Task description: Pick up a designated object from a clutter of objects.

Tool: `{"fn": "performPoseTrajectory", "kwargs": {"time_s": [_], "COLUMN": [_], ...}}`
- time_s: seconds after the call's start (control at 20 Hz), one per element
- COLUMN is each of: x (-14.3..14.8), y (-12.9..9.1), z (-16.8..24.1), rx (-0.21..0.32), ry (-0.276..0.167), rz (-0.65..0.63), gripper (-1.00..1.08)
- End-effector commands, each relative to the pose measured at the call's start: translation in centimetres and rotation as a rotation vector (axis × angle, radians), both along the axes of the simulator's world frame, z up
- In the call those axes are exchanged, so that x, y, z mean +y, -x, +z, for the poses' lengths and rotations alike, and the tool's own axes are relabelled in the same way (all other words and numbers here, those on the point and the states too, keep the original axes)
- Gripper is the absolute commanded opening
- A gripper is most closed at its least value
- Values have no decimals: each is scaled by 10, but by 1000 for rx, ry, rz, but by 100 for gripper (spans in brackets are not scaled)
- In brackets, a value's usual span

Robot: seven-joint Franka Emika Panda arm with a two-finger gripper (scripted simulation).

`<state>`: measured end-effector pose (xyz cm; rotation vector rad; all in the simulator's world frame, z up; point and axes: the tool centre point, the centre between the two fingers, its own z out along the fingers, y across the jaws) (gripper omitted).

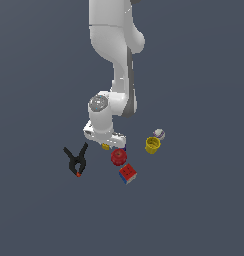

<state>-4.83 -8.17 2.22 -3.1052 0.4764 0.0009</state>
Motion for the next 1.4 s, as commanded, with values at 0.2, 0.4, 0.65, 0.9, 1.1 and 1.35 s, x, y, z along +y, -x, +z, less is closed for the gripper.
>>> {"fn": "performPoseTrajectory", "kwargs": {"time_s": [0.2,0.4,0.65,0.9,1.1,1.35], "x": [1,6,19,41,63,97], "y": [0,0,1,1,2,3], "z": [1,8,26,56,88,136], "rx": [0,0,0,0,0,0], "ry": [0,0,0,0,1,3], "rz": [0,0,0,0,-1,-1], "gripper": [-100,-100,-100,-100,-100,-100]}}
